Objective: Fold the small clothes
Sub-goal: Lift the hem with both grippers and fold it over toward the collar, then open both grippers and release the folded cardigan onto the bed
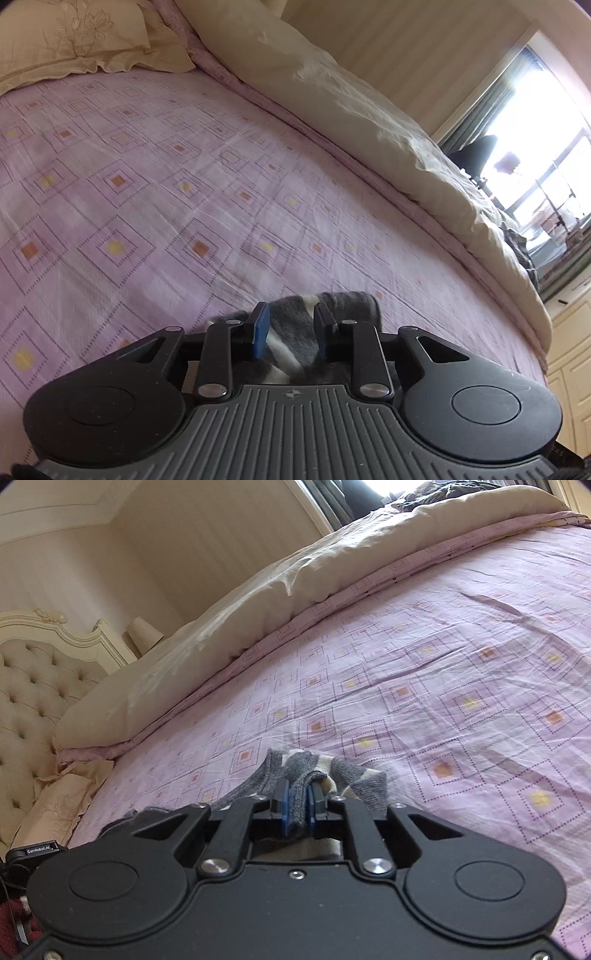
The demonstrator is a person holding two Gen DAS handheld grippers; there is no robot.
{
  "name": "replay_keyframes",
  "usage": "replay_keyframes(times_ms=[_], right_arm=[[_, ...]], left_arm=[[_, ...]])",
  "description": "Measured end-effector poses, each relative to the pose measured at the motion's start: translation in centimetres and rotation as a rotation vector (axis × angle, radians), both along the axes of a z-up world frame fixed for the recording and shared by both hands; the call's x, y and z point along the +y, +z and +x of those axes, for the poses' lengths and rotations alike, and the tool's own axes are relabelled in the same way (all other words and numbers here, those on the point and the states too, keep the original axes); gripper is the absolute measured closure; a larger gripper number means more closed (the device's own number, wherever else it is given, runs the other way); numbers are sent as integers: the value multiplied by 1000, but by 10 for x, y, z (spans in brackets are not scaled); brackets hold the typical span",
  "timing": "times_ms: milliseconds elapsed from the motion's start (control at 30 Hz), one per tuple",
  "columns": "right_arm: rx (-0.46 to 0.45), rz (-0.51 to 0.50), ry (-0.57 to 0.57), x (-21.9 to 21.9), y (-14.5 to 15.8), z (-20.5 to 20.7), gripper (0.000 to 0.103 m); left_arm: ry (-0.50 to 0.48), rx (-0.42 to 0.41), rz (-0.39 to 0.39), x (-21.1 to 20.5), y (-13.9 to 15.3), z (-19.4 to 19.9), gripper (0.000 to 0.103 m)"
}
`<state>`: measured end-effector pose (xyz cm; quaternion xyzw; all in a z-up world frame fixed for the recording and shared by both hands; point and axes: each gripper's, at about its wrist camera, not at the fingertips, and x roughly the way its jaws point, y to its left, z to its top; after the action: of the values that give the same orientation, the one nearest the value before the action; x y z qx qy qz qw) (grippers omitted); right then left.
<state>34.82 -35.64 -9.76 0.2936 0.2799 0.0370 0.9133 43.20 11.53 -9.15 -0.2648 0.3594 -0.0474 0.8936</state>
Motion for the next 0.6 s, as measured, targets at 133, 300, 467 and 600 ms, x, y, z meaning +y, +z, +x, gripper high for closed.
replay_keyframes(times_ms=[133, 300, 467, 600], right_arm=[[-25, -54, -42, -2, 12, -6, 43], [-87, -167, -16, 10, 43, -22, 43], [-106, -382, 141, 76, 56, -26, 43], [-94, -484, 256, 126, 42, -27, 44]], left_arm=[[20, -56, 57, 12, 23, -15, 76], [-64, -169, 220, -5, 62, -51, 63], [-218, -218, 335, -67, 74, -69, 49], [-292, -188, 375, -100, 54, -73, 47]])
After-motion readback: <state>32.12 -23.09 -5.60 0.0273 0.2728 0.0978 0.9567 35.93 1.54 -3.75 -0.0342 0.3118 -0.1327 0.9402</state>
